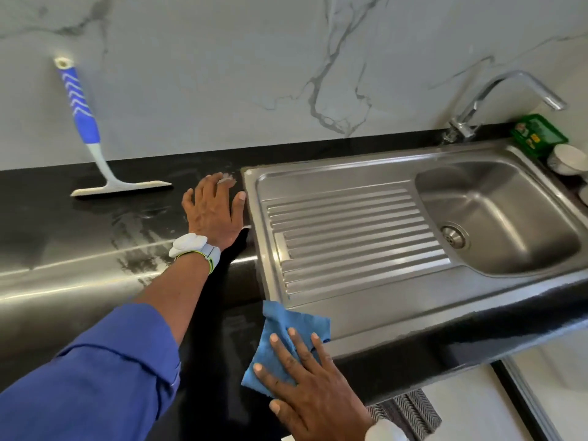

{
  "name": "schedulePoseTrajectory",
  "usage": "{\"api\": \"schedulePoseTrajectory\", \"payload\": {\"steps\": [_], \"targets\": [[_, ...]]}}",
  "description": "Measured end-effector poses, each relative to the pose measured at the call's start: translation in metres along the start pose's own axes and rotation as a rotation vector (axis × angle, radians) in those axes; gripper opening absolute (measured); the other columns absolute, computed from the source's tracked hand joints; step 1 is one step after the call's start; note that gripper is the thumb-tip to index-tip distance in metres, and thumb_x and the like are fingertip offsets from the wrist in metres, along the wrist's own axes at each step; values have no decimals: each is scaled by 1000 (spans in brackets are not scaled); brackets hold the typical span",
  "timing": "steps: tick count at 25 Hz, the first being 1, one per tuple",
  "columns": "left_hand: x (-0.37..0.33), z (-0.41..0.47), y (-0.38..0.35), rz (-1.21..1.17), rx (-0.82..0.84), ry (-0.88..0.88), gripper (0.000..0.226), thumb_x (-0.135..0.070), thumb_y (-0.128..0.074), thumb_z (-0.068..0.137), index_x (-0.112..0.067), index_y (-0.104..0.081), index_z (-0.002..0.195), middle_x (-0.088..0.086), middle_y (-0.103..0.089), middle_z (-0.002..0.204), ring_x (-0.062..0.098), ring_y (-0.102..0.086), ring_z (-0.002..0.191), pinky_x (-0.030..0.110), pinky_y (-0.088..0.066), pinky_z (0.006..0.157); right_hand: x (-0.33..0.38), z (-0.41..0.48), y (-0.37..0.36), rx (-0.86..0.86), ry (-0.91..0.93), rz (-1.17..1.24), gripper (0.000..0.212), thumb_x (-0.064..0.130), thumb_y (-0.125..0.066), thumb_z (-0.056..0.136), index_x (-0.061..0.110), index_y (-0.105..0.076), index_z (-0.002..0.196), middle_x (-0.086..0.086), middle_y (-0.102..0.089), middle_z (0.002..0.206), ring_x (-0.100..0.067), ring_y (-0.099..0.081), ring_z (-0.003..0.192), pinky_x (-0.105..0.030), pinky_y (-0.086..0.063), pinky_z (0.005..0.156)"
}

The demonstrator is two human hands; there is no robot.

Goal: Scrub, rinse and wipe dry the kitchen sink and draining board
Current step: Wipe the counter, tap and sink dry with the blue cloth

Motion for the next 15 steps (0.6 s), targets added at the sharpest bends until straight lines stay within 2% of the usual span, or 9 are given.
{"api": "schedulePoseTrajectory", "payload": {"steps": [2, 4, 7, 9, 10, 12, 15], "targets": [[20, -10, 16, 8, -39, 56, 40, -47, -42, 105, -21, -59, 130, 2, -49, 148, 26, -39, 143, 56, -26, 117, 7, 21, 5, -20, 57, 49, 54, 58, -26, 104, 46, -18, 157, -1, -13, 168, -40, -13, 152, -58, -11, 113], [34, -20, 30, 16, -77, 92, 42, -48, -41, 104, -22, -61, 129, 1, -50, 147, 25, -41, 142, 55, -28, 115, -5, 60, 11, -92, 27, 136, 53, 56, -24, 104, 51, -10, 156, 4, -1, 169, -44, 2, 152, -63, -3, 116], [57, -40, 52, -5, -103, 135, 45, -49, -40, 103, -20, -63, 128, 3, -51, 147, 25, -42, 142, 52, -31, 112, -55, 145, 22, -183, -179, 178, 54, 53, -23, 103, 49, -13, 156, 2, -3, 169, -43, -6, 152, -67, -13, 116], [69, -52, 67, 0, -131, 139, 45, -48, -40, 102, -19, -65, 127, 4, -52, 145, 27, -44, 140, 50, -34, 110, -83, 184, 29, -156, -338, 218, 55, 50, -22, 104, 46, -9, 157, -1, 0, 169, -42, -4, 153, -66, -10, 119], [76, -59, 73, -3, -140, 150, 45, -48, -40, 102, -19, -65, 127, 5, -53, 145, 27, -45, 139, 49, -35, 108, -80, 188, 29, -171, -352, 213, 54, 48, -22, 105, 45, -10, 158, -2, 0, 169, -42, -2, 152, -65, -11, 119], [88, -73, 83, -33, -172, 177, 45, -47, -41, 102, -17, -66, 126, 6, -54, 144, 29, -46, 138, 49, -39, 107, -41, 167, 29, -230, -143, 98, 54, 43, -25, 104, 41, -19, 158, -5, -10, 168, -45, -6, 152, -66, -20, 115], [97, -87, 84, -88, -160, 234, 43, -46, -41, 102, -18, -66, 125, 6, -53, 145, 29, -45, 139, 53, -42, 106, 17, 78, 15, -167, 244, 7, 53, 45, -31, 105, 44, -19, 157, 0, -11, 168, -39, -4, 154, -62, -13, 119]]}}
Point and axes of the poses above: each hand's wrist, its own z-axis towards the middle knuckle, its own y-axis out of the back of the hand, x = y × z, the point moved 10 cm from there along z, towards the middle knuckle
